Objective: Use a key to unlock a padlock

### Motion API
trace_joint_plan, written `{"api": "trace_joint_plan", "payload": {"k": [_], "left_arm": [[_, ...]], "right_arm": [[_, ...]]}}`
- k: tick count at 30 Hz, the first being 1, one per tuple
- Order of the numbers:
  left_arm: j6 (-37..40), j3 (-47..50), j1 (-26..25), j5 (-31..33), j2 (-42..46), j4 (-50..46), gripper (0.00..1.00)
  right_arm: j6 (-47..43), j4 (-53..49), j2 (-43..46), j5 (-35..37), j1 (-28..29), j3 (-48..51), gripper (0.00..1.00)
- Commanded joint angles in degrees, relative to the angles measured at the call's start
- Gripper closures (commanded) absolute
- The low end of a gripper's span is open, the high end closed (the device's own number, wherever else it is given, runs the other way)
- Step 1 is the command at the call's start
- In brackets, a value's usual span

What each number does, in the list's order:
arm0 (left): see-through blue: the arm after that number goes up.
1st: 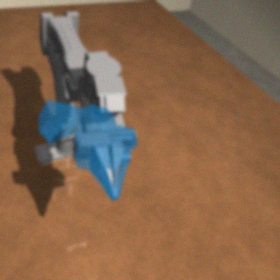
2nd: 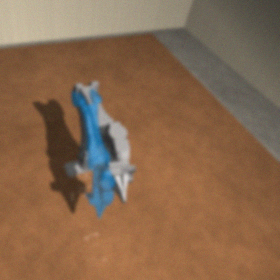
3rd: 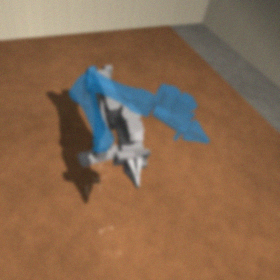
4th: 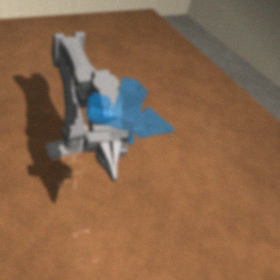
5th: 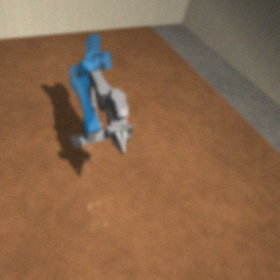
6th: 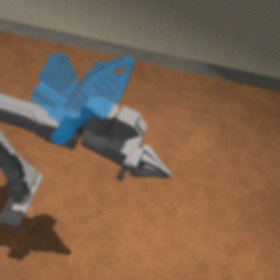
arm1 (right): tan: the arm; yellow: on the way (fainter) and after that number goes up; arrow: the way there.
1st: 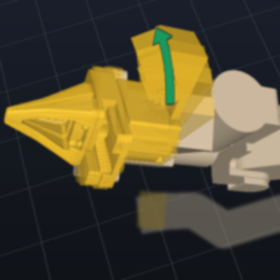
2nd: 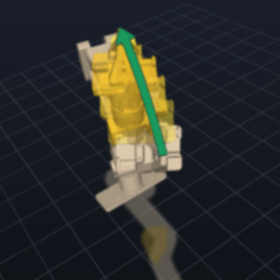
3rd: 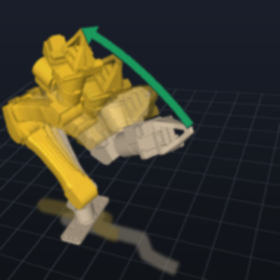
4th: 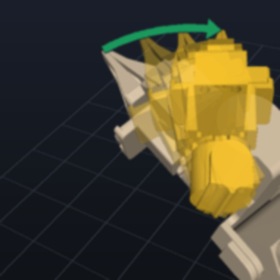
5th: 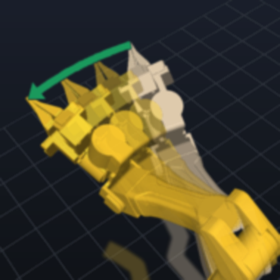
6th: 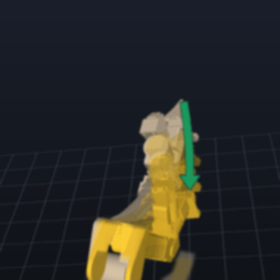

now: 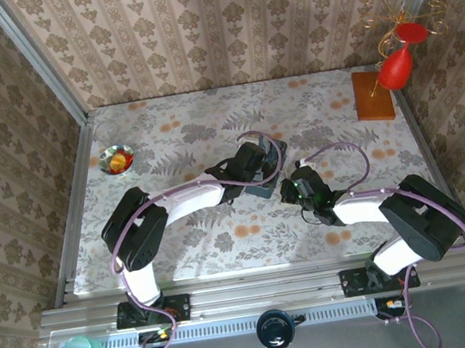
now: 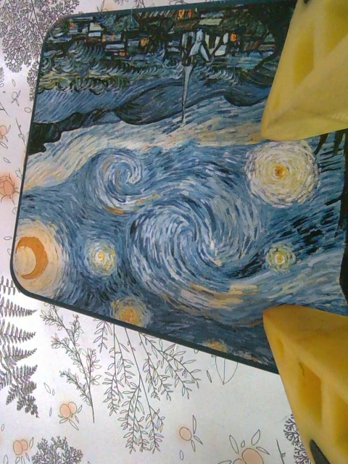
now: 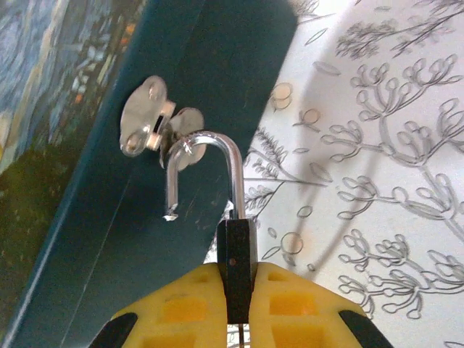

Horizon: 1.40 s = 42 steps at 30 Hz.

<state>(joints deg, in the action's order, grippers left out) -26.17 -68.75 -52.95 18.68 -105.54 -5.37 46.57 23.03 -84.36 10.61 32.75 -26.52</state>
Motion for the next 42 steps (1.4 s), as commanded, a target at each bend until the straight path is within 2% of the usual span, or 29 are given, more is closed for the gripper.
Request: {"api": "trace_joint_plan", "payload": {"k": [1,3,13,19,23,32,42], "left_arm": [[-2.61,2.83,-0.55,-2.9,-3.18,-8.26,0.37],[-2.65,2.83,-0.62,-2.72,-3.09,-8.02,0.37],[-3.27,3.01,-0.89,-3.03,-3.36,-7.01,0.37],[-3.33,3.23,-0.84,-2.83,-3.27,-7.11,0.37],[-3.18,3.43,-0.83,-2.71,-2.77,-7.12,0.37],[-2.06,2.88,0.09,-5.43,0.07,-7.27,0.37],[-2.64,-1.56,-2.3,-5.42,-4.22,-9.29,0.37]], "right_arm": [[3.59,-5.77,1.16,7.56,0.29,-4.46,1.0],[6.27,-9.46,0.51,7.77,0.38,-6.09,1.0],[11.77,-8.67,-1.1,4.12,0.46,-8.92,1.0],[14.1,-6.24,-1.83,-0.33,-3.84,-9.08,1.0],[12.79,-9.92,1.11,0.47,-5.35,-8.34,1.0],[6.6,-14.05,9.19,-4.24,-10.19,-2.35,1.0],[3.74,-9.17,-1.89,-9.5,-11.03,-6.11,1.0]]}}
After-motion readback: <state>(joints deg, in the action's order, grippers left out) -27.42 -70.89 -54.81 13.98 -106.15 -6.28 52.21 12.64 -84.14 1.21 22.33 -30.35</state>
